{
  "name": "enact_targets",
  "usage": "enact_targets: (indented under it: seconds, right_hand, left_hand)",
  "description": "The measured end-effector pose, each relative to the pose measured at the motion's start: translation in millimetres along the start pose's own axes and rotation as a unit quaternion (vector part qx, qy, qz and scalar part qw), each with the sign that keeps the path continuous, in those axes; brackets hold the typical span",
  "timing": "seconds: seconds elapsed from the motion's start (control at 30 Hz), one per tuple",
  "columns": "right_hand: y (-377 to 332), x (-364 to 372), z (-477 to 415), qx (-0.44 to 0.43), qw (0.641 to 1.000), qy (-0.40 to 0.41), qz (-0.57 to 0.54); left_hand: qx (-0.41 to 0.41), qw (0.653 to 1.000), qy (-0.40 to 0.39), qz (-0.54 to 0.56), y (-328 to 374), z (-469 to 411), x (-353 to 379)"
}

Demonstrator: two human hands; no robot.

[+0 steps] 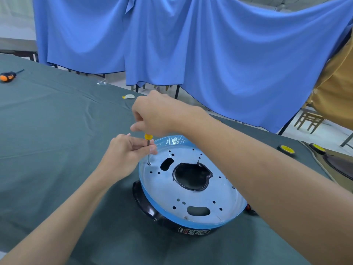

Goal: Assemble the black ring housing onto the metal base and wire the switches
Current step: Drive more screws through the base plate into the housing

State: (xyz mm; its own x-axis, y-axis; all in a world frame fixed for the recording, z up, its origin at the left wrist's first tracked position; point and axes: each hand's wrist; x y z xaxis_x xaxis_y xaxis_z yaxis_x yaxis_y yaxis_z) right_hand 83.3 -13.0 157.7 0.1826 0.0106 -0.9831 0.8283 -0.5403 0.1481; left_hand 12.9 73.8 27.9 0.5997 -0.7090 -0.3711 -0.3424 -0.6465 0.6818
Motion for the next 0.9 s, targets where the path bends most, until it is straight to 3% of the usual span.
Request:
enact_targets:
  seconds: [0.07, 0.17, 0.33, 0.53, 0.6, 0.77, 0.9]
  right_hand:
    - [-0.8, -4.3, 2.2, -0.017, 0.999, -0.026, -0.011]
    - [1.9, -4.3, 1.4, -0.007, 1.000, 0.004, 0.015]
    - [3.6, 4.5, 1.2, 0.062, 0.997, 0.026, 0.033]
    - [-0.5, -6.9, 5.0, 0.003, 0.999, -0.049, 0.023]
    - [2.3, -5.7, 6.4, 0.016, 0.999, -0.034, 0.011]
    - [0.6, 0.2, 6.4, 0.062, 0.997, 0.000, 0.051]
    - [0.4, -2.8, 6.6, 0.026, 0.999, -0.026, 0.032]
  left_hand:
    - [-0.003, 0.999, -0.025, 0.028, -3.1, 1.0, -1.5]
    - [-0.007, 0.998, -0.053, 0.042, -2.5, 1.2, -1.0]
    - [-0.012, 0.999, 0.040, -0.009, 2.3, 2.1, 4.2]
    - [0.006, 1.000, -0.019, 0.009, 0.7, 2.5, 2.9]
    - [0.014, 0.999, -0.029, -0.013, 0.6, 2.5, 3.9]
    - [0.010, 0.998, 0.040, -0.038, 3.6, 3.2, 9.4]
    - [0.016, 0.999, -0.003, -0.047, 5.1, 1.9, 4.0]
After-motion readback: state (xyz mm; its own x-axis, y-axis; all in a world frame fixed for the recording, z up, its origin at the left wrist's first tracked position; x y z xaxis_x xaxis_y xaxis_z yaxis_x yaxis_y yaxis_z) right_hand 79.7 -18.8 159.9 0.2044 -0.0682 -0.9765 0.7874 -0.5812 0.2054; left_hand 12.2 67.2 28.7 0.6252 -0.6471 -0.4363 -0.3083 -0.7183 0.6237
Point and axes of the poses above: each hand's wrist, its own z-axis away from the middle knuckle, its own x-axis out of the palm, y = z × x, and after that the axes turned 15 degrees about x, right-handed
